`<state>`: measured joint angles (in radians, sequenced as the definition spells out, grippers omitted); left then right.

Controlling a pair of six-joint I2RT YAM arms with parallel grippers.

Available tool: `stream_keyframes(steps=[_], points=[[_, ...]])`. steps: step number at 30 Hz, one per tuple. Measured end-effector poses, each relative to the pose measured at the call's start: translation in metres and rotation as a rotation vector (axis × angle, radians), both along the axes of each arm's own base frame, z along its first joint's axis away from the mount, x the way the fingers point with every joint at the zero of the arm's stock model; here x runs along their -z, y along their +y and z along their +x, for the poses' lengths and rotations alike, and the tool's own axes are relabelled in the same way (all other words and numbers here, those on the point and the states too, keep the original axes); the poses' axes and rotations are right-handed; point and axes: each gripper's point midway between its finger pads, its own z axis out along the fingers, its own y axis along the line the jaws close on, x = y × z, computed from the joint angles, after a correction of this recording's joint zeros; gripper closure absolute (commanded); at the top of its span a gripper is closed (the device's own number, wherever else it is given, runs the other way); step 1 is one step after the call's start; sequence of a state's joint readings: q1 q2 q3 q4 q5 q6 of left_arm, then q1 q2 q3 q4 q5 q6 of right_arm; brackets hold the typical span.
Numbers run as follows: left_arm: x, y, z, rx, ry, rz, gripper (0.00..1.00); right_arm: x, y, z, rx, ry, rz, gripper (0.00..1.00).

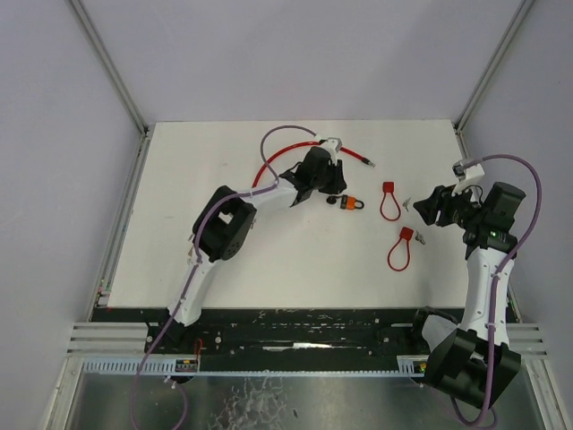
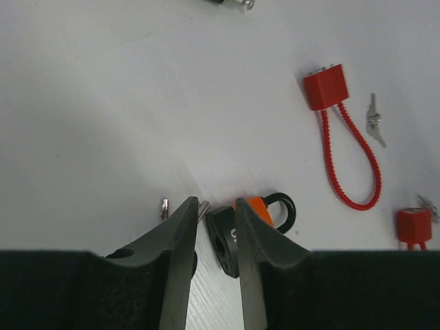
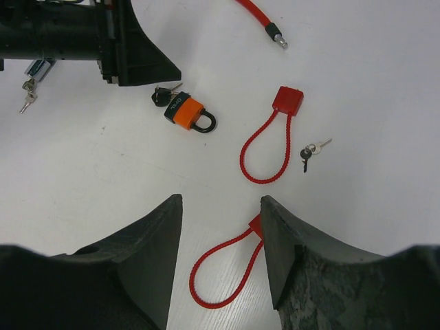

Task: Lock with the key
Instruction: Place the lock at the center of the board, then adjust the lock at the center of the board.

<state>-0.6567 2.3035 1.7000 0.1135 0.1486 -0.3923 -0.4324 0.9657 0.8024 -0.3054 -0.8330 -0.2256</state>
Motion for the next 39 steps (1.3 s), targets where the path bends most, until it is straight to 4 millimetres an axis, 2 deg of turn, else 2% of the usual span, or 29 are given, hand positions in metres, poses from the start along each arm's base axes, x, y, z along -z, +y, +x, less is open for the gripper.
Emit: stream_keyframes(steps=[5, 8, 15, 22, 26, 31, 36, 39], points=[[0.025, -0.006, 0.001, -0.023, 0.051, 0.094, 0.72, 0.0, 0.0, 0.0, -0.001, -0.001, -0.001, 0.44], [0.037, -0.01, -0.007, -0.008, 0.071, 0.137, 0.69, 0.0, 0.0, 0.0, -0.001, -0.001, -0.001, 0.44], [0.041, -0.021, -0.027, 0.061, 0.099, 0.146, 0.66, 0.0, 0.0, 0.0, -0.001, -0.001, -0.002, 0.44], [0.042, -0.024, -0.064, 0.169, 0.148, 0.13, 0.64, 0.0, 0.0, 0.0, -0.001, 0.0, -0.002, 0.44], [0.03, -0.023, -0.076, 0.212, 0.12, 0.106, 0.63, 0.001, 0.0, 0.0, -0.001, 0.001, -0.001, 0.44], [-0.004, -0.002, -0.088, 0.222, -0.008, 0.11, 0.52, 0.002, 0.0, 0.0, -0.003, 0.005, 0.0, 0.44], [-0.063, 0.015, -0.073, 0.188, -0.185, 0.075, 0.5, 0.001, 0.001, 0.0, -0.013, 0.002, 0.001, 0.44], [-0.079, 0.03, -0.058, 0.144, -0.235, 0.041, 0.5, 0.001, 0.003, -0.001, -0.025, -0.002, 0.006, 0.44]])
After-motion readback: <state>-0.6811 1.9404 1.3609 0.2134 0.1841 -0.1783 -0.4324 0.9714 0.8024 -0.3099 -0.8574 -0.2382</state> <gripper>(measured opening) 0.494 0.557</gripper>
